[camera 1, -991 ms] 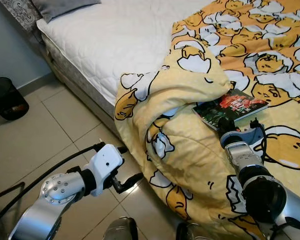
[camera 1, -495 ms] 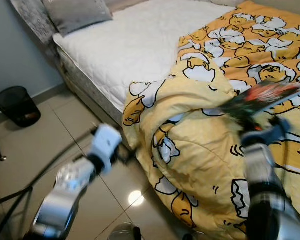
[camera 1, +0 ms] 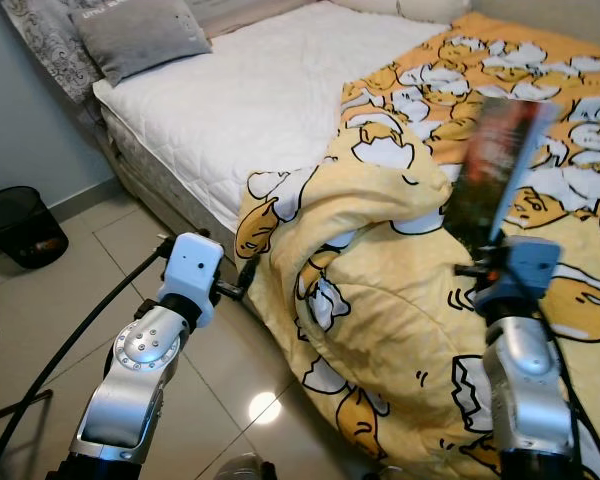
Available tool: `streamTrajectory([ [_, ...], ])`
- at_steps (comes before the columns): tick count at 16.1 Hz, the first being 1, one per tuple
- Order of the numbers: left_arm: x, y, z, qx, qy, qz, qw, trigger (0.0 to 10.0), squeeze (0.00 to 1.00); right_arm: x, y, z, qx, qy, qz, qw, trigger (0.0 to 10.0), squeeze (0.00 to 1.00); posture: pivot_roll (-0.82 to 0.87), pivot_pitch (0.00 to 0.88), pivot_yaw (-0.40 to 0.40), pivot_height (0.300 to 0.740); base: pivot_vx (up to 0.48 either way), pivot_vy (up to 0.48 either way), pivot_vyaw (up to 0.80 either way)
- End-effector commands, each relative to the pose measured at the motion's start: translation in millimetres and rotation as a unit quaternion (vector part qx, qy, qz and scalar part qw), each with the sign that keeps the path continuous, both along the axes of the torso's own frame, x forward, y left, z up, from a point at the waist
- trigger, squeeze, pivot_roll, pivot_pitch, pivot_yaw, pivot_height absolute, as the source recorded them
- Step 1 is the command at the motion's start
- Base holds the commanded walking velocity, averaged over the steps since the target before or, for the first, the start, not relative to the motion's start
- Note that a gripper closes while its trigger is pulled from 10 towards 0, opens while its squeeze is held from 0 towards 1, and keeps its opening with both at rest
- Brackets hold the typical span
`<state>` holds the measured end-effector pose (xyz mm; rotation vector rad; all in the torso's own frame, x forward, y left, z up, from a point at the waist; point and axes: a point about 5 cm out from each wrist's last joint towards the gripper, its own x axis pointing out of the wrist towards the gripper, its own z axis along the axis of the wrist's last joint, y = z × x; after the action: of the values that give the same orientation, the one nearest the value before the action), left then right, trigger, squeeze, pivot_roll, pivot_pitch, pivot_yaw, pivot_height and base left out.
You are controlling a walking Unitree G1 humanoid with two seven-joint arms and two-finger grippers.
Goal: Clean up the room
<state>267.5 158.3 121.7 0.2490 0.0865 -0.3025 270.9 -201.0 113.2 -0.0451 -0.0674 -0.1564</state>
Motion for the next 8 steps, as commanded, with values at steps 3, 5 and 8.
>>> streamTrajectory([
  [3, 1.6, 3.0, -1, 0.006, -0.004, 0.014, 1.000, 10.0, 0.23, -3.5, 3.2, -4, -0.001, 0.026, -0.060, 0.998, 10.0, 0.00, 0.03, 0.000, 0.044, 0.740, 0.000, 0.257, 0.00],
  [5, -0.6, 3.6, 0, 0.014, -0.004, 0.010, 1.000, 10.0, 0.24, -4.3, 10.0, -8, 0.025, 0.046, -0.054, 0.997, 10.0, 0.00, 0.04, 0.000, 0.041, 0.740, 0.000, 0.255, 0.00],
  [8, 0.3, 7.5, 0, 0.015, -0.006, 0.015, 1.000, 10.0, 0.23, -5.1, 20.6, -11, 0.051, 0.066, -0.048, 0.995, 10.0, 0.00, 0.05, 0.000, 0.012, 0.740, 0.000, 0.256, 0.00],
])
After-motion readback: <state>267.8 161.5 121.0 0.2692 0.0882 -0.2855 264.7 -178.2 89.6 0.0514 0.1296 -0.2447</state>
